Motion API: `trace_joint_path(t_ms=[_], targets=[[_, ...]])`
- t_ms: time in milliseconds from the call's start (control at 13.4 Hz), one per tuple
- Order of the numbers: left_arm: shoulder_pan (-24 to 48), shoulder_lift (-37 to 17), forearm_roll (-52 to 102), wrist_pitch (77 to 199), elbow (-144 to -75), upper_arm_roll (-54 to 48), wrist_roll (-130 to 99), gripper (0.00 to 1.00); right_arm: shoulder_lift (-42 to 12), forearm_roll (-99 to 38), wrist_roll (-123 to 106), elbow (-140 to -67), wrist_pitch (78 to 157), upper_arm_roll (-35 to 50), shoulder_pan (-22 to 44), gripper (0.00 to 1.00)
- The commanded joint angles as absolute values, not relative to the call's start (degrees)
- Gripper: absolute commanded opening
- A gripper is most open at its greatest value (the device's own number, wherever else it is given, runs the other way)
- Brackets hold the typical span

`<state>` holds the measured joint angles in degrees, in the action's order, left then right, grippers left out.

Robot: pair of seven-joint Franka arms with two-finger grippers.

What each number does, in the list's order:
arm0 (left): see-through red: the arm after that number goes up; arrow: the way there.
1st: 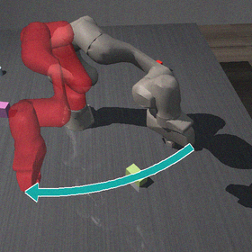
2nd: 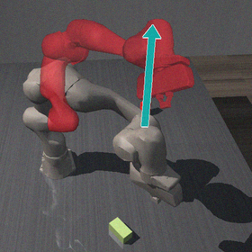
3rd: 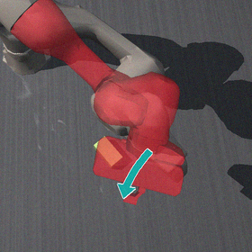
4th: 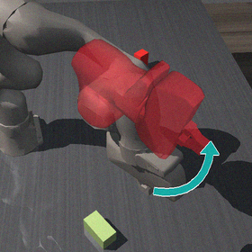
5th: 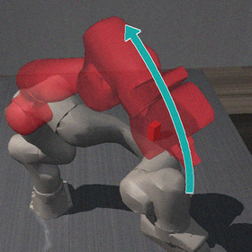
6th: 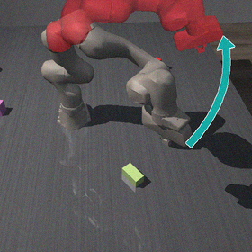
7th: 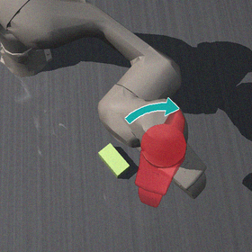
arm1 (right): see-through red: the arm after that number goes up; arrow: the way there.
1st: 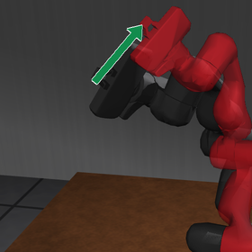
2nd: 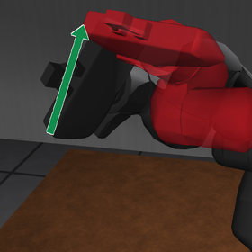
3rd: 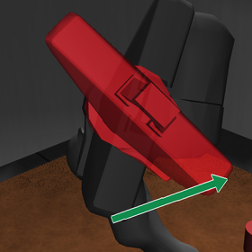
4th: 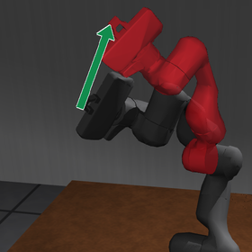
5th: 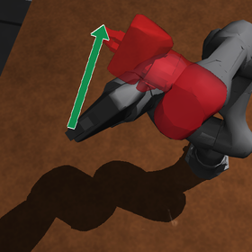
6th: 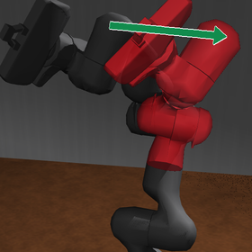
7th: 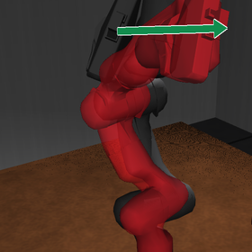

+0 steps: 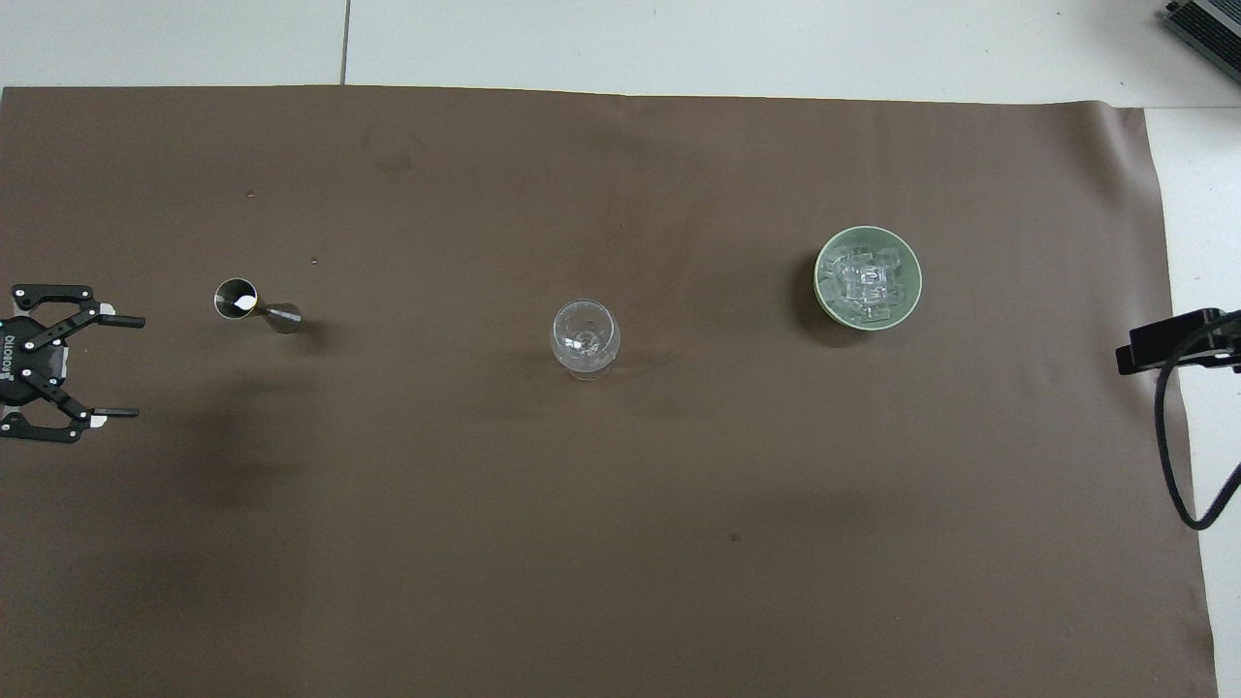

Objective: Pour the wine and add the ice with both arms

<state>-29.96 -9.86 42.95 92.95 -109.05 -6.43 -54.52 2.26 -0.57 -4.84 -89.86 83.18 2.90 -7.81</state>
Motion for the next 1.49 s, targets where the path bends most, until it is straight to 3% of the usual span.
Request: trace_joint_path(t_ms=[0, 896, 1418], targets=[[-32.25, -9.32, 45.87, 96.41, -111.8, -6.77, -54.32, 1.0, 2.9, -0.79, -5.54, -90.09, 82.88, 3.08, -8.17, 1.0], [-34.28, -8.0, 59.4, 107.4, -120.23, -6.86, -59.06, 1.0, 2.9, -0.79, -5.54, -90.09, 82.88, 3.08, -8.17, 1.0], [-36.39, -15.91, 69.07, 104.76, -120.5, -6.94, -47.03, 1.0, 2.9, -0.79, -5.54, -90.09, 82.79, 3.08, -8.17, 1.0]])
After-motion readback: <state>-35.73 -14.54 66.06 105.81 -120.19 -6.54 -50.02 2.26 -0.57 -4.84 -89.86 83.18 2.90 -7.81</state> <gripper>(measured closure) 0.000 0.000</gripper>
